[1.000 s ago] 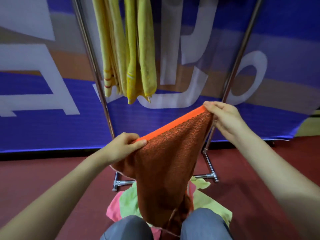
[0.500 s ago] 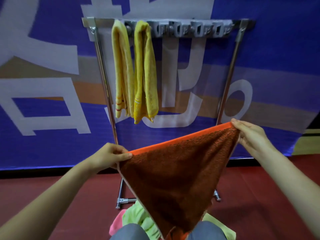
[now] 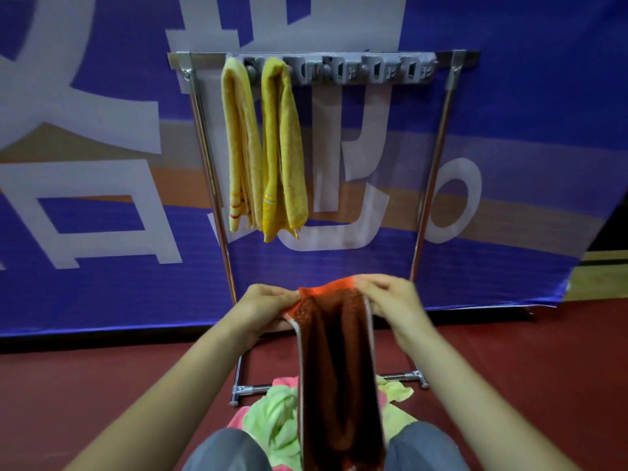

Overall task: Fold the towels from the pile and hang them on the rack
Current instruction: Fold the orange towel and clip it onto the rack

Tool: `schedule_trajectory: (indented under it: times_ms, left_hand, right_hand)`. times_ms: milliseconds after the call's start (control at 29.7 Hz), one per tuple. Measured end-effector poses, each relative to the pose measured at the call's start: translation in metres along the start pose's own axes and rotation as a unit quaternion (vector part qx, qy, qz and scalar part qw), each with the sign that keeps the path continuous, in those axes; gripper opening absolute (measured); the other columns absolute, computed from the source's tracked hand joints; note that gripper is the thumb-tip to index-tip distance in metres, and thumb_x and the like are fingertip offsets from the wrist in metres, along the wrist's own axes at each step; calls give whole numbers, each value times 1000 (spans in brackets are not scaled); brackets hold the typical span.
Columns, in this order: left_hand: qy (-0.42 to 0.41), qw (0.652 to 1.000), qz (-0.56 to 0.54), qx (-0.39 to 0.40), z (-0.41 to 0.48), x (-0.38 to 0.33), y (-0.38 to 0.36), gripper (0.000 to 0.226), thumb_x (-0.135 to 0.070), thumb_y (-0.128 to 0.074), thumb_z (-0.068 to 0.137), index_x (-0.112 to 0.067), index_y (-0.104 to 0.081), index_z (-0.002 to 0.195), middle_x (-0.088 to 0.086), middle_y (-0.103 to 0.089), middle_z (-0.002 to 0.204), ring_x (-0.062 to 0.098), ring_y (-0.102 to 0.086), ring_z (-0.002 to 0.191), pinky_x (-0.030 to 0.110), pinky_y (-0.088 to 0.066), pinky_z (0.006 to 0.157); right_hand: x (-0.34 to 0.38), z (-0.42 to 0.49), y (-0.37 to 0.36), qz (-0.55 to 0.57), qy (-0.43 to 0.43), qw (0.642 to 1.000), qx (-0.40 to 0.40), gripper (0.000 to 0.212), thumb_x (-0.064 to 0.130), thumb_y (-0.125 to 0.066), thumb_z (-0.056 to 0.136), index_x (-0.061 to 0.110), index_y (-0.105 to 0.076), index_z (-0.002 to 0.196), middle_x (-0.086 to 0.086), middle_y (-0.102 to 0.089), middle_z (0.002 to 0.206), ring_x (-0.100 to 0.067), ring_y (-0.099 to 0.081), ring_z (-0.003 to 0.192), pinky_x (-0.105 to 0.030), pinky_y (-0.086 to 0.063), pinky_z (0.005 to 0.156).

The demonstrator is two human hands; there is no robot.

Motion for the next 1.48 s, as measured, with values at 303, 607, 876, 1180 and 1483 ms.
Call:
schedule_trajectory:
  times_ms: [303,607,876,1180,1483]
  left_hand:
    - [50,998,-28,-32,-6,17,-12,31,-26,-51,91,-3,-62,74,6,-56,52,10,-55,42,19,-51,46]
    - [6,991,120,64,-13,23,-2,21,-13,-58,85,2,-66,97,20,-64,90,25,-59,83,18,-52,66]
    - [-20,969,221,104,-14,28,-2,17,0,-50,88,-4,-66,89,-9,-58,42,-2,-51,42,10,-43,50]
    - [-125,909,371,145,-20,8,6,19,-3,-47,90,-2,-65,97,-2,-54,69,-5,-49,53,7,-38,58]
    - [-263,758,597,10,-24,-15,21,26,-23,-41,94,-11,-59,108,6,-66,104,21,-61,95,29,-46,81]
  right_hand:
    - [-25,-32,-53,-71,35,991,105,26,15,-50,90,-3,-69,94,-18,-71,96,2,-60,71,-17,-48,73]
    - [-35,-44,-48,26,-121,969,215,68,40,0,95,6,-52,122,-25,-62,109,-12,-61,88,-19,-49,70]
    - [-48,-43,-45,-7,-122,960,251,50,39,-12,96,16,-57,98,-3,-68,61,-11,-63,57,-18,-51,61]
    - [-53,-37,-21,-253,-110,887,370,21,20,-55,89,15,-48,69,4,-54,34,-6,-49,33,-17,-40,43]
    - [-9,-3,21,-396,165,886,177,11,24,-70,76,19,-62,71,-1,-59,84,-20,-59,86,-38,-45,83]
Point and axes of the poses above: each hand's wrist, its own z-axis towards the middle knuckle, its own y-axis out of the back of the hand, x = y × z, the point moved 4 cm from there along z, towards the middle knuckle
